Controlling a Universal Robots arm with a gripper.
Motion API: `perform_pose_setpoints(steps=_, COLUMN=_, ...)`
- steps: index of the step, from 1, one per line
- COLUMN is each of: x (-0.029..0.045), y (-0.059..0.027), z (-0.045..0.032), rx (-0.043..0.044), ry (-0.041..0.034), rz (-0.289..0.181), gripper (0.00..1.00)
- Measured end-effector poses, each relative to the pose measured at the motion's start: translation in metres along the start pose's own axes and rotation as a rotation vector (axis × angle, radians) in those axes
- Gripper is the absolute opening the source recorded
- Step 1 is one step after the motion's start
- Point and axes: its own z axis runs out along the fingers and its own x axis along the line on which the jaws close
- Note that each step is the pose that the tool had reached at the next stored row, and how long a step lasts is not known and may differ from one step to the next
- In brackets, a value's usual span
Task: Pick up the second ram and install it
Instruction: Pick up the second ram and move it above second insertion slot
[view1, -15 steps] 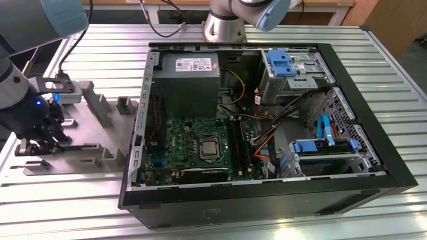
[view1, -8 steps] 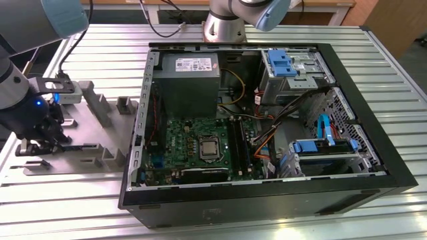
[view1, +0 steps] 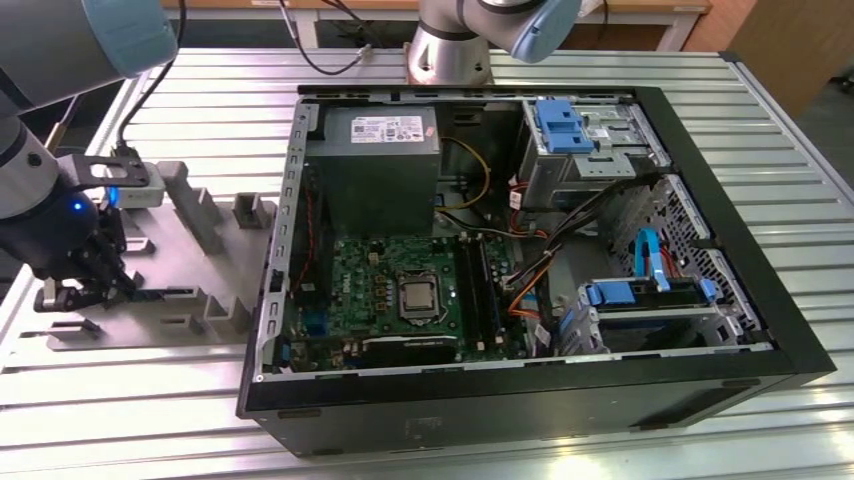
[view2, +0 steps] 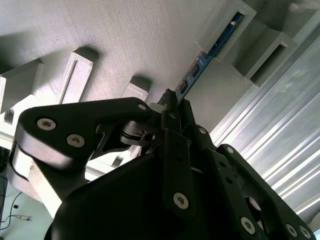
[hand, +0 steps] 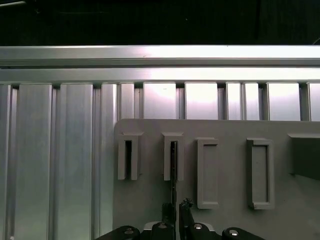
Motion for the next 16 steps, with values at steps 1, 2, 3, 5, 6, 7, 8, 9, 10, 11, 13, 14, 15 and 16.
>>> perform_pose_setpoints(steps=1, x=0.0000, y=0.0000, z=0.0001, rx=0.0000, ry=0.0000, rz=0.000, gripper=0.19)
perform_pose_setpoints(steps=2, x=0.0000, y=0.0000, z=0.0001, rx=0.0000, ry=-0.0001, rz=0.000, gripper=0.19)
perform_pose_setpoints(steps=3, x=0.0000, y=0.0000, z=0.0001, rx=0.0000, ry=0.0000, rz=0.000, gripper=0.19)
perform_pose_setpoints(steps=5, x=0.0000, y=0.0000, z=0.0004, rx=0.0000, ry=0.0000, rz=0.000, gripper=0.19)
perform_pose_setpoints(steps=6, x=0.0000, y=0.0000, z=0.0007, rx=0.0000, ry=0.0000, rz=0.000, gripper=0.19)
perform_pose_setpoints(steps=7, x=0.0000, y=0.0000, z=0.0007, rx=0.0000, ry=0.0000, rz=0.000, gripper=0.19)
perform_pose_setpoints(steps=8, x=0.0000, y=0.0000, z=0.0006, rx=0.0003, ry=-0.0002, rz=0.000, gripper=0.19)
perform_pose_setpoints(steps=9, x=0.0000, y=0.0000, z=0.0003, rx=0.0003, ry=-0.0002, rz=0.000, gripper=0.19)
perform_pose_setpoints(steps=10, x=0.0000, y=0.0000, z=0.0001, rx=0.0003, ry=-0.0002, rz=0.000, gripper=0.19)
perform_pose_setpoints(steps=11, x=0.0000, y=0.0000, z=-0.0004, rx=0.0000, ry=0.0000, rz=0.000, gripper=0.19)
perform_pose_setpoints(steps=13, x=0.0000, y=0.0000, z=-0.0005, rx=0.0001, ry=-0.0001, rz=0.000, gripper=0.19)
perform_pose_setpoints(steps=14, x=0.0000, y=0.0000, z=-0.0006, rx=0.0002, ry=-0.0001, rz=0.000, gripper=0.19)
perform_pose_setpoints(steps=15, x=0.0000, y=0.0000, z=-0.0007, rx=0.0000, ry=-0.0001, rz=0.000, gripper=0.19)
perform_pose_setpoints(steps=16, x=0.0000, y=0.0000, z=-0.0007, rx=0.0000, ry=-0.0001, rz=0.000, gripper=0.19)
